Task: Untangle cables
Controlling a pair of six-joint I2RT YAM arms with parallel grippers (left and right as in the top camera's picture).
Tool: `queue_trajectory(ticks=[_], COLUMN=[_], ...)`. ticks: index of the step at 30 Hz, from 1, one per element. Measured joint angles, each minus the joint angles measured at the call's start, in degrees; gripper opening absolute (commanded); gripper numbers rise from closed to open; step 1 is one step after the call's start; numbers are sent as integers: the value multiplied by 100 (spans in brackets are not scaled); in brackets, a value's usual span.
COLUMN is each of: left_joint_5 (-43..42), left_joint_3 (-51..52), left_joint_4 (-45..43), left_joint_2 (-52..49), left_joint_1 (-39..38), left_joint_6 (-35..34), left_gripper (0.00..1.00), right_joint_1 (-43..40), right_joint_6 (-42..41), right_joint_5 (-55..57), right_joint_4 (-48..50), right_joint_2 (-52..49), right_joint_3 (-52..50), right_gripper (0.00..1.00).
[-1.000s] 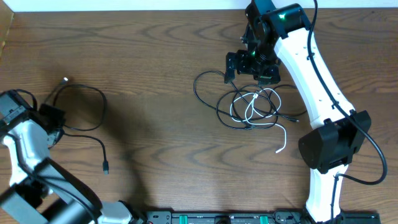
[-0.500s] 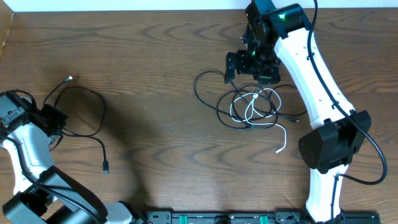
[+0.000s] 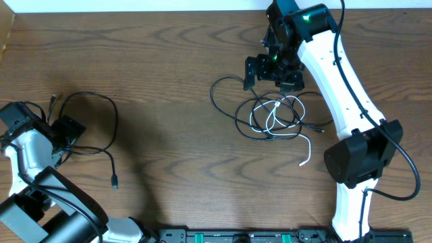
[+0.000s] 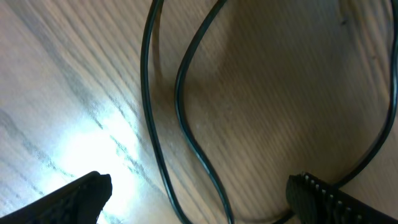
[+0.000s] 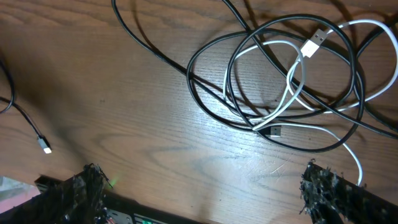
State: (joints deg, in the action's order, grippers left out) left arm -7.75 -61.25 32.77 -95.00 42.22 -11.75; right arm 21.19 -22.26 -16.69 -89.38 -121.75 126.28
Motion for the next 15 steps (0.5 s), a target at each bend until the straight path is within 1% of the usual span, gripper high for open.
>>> queue_trajectory(ticks=[2, 4, 8, 12, 15], left_joint_5=[-4, -98, -317, -428, -442], left_joint_3=[-68, -144, -267, -304, -293], left_joint_4=[63, 55, 44, 94, 140], left_joint_2=[74, 275, 765, 894, 793], left_joint_1=[0, 0, -39, -313, -769], left_joint_6=[-2, -11, -2, 101, 356], left_gripper=[91, 83, 78, 76, 76], right_joint_1=[0, 0, 0, 0, 0], right_joint_6=[0, 0, 0, 0, 0], right_joint_5=[0, 0, 0, 0, 0], right_joint_4=[0, 0, 0, 0, 0], right_joint_2=[0, 0, 0, 0, 0], right_joint_3=[0, 0, 0, 0, 0], right_gripper=[99, 99, 99, 99, 99])
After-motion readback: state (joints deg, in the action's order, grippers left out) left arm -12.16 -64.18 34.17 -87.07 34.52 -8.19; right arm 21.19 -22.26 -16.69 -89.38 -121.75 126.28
